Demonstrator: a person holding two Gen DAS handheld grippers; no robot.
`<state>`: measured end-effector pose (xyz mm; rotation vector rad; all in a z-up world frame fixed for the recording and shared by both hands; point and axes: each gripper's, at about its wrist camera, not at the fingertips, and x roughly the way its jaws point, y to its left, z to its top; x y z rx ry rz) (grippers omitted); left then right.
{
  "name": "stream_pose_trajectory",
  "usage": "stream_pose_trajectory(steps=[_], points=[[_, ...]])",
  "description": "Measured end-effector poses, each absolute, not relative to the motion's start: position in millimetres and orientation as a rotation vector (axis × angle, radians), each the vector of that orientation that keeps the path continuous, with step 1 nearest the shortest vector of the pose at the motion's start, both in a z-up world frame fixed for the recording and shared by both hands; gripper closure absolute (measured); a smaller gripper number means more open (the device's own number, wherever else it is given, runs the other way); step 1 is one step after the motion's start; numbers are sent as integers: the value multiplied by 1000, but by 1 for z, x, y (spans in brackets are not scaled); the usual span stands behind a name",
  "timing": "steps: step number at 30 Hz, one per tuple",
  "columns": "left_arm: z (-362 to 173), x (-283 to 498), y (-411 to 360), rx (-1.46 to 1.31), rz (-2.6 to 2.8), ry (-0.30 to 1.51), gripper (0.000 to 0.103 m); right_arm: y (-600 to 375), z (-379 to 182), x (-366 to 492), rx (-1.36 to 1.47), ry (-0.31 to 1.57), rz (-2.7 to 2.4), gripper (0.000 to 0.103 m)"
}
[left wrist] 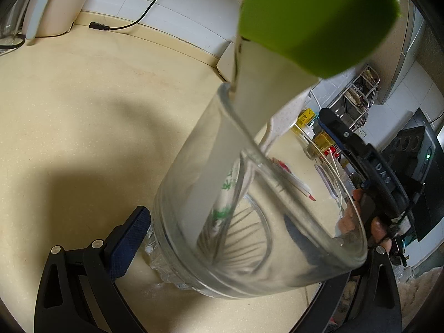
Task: Organize utensils
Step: 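Move the open right gripper back over the white banded chopsticks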
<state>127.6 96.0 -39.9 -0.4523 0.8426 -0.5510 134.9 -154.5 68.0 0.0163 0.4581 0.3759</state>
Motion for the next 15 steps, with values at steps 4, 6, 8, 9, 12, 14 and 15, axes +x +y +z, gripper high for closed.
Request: stream_pose_trajectory(steps=[4,6,8,9,12,14,15], points=[[-39,127,96,-453,-550,842,3,-154,59,136,6,456,393,70],[-39,128,96,-454,-549,842,3,-152,56,135,-6,453,394,70],[-39,128,96,-453,-550,842,3,-152,50,136,-10,466,399,70],[-39,127,96,-453,-549,843,3,-152,49,137,-4,468,406,70],[-39,127,96,-453,-549,842,3,-155,48,139,13,462,415,70],[-39,127,96,-454,-549,842,3,-157,47,143,28,482,416,70],[-39,127,96,-454,-549,842,3,-158,46,144,33,487,409,70]])
